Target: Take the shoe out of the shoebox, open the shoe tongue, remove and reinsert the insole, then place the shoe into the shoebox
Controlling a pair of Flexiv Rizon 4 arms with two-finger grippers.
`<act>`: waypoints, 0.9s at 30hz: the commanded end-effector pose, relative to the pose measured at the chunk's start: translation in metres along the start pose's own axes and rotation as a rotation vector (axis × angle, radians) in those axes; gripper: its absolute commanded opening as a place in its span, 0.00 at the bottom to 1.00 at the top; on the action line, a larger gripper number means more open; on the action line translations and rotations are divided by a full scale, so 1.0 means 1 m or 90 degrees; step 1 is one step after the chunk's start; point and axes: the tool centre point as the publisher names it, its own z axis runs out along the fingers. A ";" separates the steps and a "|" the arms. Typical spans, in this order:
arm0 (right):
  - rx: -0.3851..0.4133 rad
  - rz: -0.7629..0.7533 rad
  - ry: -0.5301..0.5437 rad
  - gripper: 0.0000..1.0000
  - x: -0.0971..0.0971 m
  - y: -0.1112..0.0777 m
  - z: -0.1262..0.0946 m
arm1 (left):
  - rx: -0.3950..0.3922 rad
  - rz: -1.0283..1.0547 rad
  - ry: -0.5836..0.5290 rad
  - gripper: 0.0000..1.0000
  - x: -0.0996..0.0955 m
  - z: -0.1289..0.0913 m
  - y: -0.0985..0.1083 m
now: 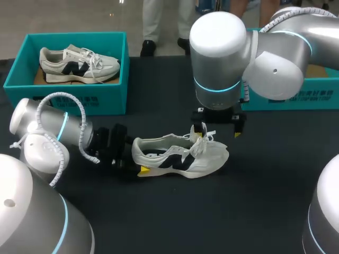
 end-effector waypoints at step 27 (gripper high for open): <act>-0.052 -0.386 0.117 1.00 0.014 -0.003 -0.048 | -0.003 0.000 -0.002 0.00 -0.001 0.008 0.005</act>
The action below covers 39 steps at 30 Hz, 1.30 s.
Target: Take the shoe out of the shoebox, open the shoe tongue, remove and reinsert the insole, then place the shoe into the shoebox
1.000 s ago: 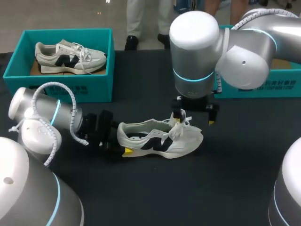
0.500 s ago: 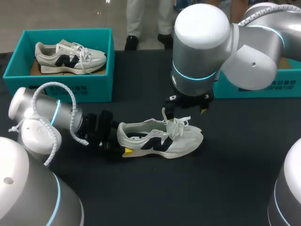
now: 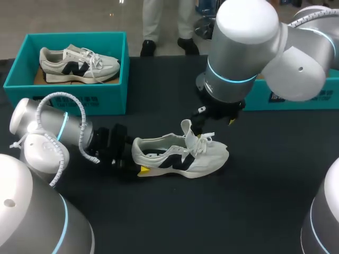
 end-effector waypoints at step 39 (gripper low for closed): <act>-0.052 -0.434 0.046 0.00 0.024 0.048 -0.028 | -0.003 0.000 -0.002 0.00 -0.001 0.008 0.005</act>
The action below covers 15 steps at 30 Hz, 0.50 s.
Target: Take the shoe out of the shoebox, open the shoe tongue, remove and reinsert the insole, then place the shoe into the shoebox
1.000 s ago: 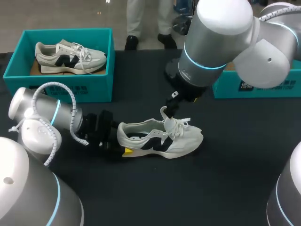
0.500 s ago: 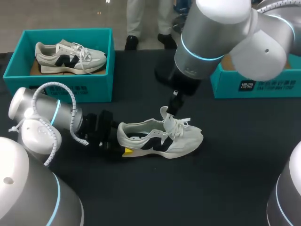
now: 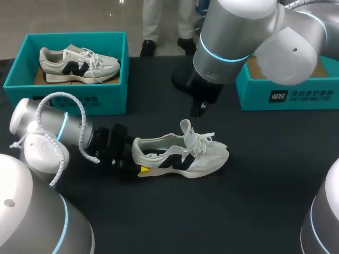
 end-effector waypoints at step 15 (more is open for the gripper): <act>0.023 -0.154 0.023 0.00 0.004 0.065 0.031 | -0.003 0.000 -0.002 0.00 -0.001 0.008 0.005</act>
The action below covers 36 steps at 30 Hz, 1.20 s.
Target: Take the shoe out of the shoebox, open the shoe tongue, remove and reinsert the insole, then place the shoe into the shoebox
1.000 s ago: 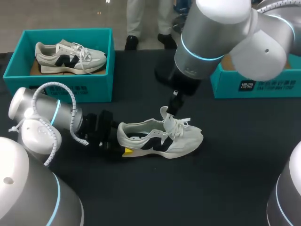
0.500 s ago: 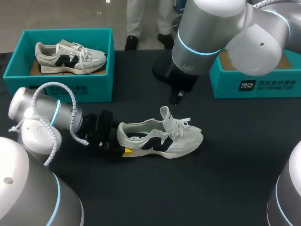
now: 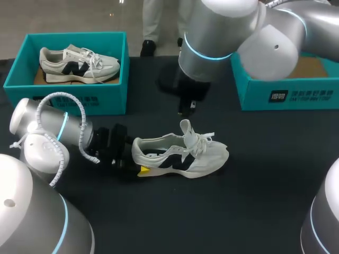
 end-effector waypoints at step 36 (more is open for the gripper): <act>0.107 -0.031 0.051 0.00 0.041 0.029 0.074 | -0.003 0.000 -0.002 0.00 -0.001 0.008 0.005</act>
